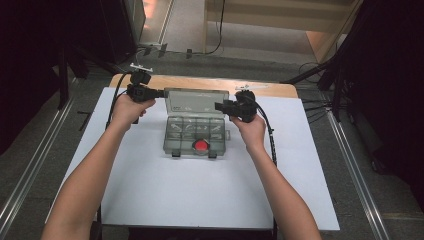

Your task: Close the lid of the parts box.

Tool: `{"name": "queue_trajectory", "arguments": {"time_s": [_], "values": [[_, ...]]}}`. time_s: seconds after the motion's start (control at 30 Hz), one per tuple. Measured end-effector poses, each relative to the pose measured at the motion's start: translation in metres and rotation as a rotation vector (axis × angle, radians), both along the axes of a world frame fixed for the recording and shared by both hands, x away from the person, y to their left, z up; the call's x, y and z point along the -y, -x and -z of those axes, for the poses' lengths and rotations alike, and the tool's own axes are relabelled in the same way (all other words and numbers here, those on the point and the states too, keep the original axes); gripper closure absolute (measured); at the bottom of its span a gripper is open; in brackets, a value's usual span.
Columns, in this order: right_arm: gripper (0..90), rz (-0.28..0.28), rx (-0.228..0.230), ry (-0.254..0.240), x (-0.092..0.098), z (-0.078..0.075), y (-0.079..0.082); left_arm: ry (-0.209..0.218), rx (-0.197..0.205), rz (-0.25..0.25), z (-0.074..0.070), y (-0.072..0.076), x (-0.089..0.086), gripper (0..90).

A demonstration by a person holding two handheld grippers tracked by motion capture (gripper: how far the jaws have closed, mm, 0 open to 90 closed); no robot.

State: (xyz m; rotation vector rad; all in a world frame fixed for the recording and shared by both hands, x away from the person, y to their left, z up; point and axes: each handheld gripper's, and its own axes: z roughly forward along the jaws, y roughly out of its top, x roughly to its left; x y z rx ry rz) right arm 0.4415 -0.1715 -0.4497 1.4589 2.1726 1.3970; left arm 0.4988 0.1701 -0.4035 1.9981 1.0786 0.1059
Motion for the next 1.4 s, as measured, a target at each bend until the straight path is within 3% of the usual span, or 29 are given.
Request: {"name": "queue_trajectory", "arguments": {"time_s": [0.33,0.53,0.77,1.07,1.2,1.4], "values": [[46.0,-0.013,0.000,0.034,0.004,0.000,0.003,0.006,-0.004,0.000,-0.002,-0.002,0.000,90.0],[47.2,-0.004,-0.025,0.003,0.016,-0.002,0.007,0.008,-0.002,0.005,-0.002,-0.002,0.003,90.0],[57.9,-0.009,-0.057,0.009,0.030,-0.003,0.017,0.004,-0.003,0.009,-0.003,-0.001,0.005,90.0],[86.3,0.029,-0.079,0.048,0.043,-0.008,0.016,0.001,-0.002,0.018,-0.004,0.001,0.007,90.0],[88.7,0.045,-0.110,0.037,0.041,-0.014,0.009,0.002,-0.001,0.019,-0.005,0.002,0.007,90.0],[90.0,0.033,-0.111,0.016,0.037,-0.026,-0.001,0.006,0.004,0.031,-0.007,0.005,0.007,90.0]]}}
